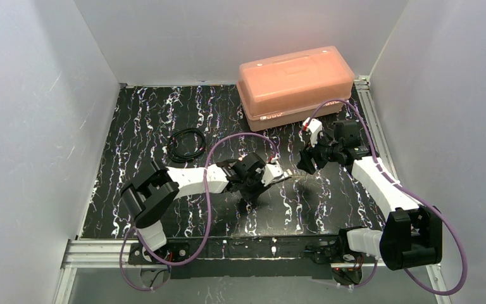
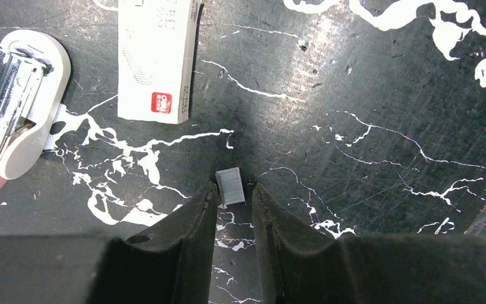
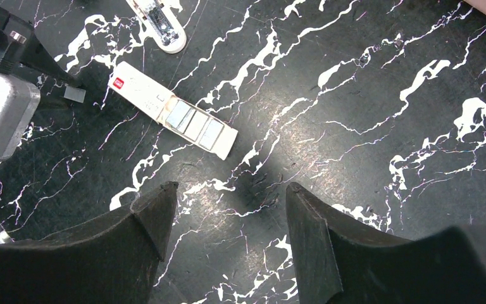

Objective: Load the staples into the stapler

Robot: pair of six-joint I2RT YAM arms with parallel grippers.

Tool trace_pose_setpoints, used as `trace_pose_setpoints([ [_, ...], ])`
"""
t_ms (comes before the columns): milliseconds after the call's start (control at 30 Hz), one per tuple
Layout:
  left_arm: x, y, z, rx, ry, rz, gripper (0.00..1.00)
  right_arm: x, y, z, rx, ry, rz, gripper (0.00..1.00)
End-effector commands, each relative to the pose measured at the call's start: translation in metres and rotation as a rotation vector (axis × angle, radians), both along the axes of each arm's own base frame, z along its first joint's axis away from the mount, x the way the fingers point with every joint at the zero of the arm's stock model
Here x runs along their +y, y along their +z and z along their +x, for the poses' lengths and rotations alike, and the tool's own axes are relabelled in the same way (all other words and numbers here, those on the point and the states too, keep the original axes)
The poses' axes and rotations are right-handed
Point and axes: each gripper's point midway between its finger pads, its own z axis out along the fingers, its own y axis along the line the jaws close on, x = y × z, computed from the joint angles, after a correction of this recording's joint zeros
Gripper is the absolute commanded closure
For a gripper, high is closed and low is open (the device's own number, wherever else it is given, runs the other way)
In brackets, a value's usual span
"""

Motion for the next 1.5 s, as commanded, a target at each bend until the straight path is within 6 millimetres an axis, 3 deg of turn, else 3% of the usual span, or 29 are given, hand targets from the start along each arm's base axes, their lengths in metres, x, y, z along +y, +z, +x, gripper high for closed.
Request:
trace_pose_setpoints([
  [0, 0.009, -0.012, -0.01, 0.054, 0.008, 0.062, 0.76, 0.0, 0.007, 0.002, -0.037, 0.008, 0.015, 0.29],
  [133, 0.012, -0.011, -0.011, 0.051, 0.004, 0.067, 0.77, 0.0, 0.008, 0.002, -0.041, 0.012, 0.015, 0.29],
  [467, 0.019, -0.01, -0.018, 0.063, 0.011, 0.072, 0.68, 0.0, 0.006, 0.002, -0.035, 0.01, 0.012, 0.3],
  [1100, 0.032, -0.021, -0.022, 0.065, 0.005, 0.116, 0.8, -0.001, 0.005, 0.001, -0.031, 0.01, 0.009, 0.29],
  [1467, 0.03, -0.017, -0.022, 0.053, -0.028, 0.104, 0.93, 0.004, 0.011, -0.001, -0.041, 0.036, 0.036, 0.29],
])
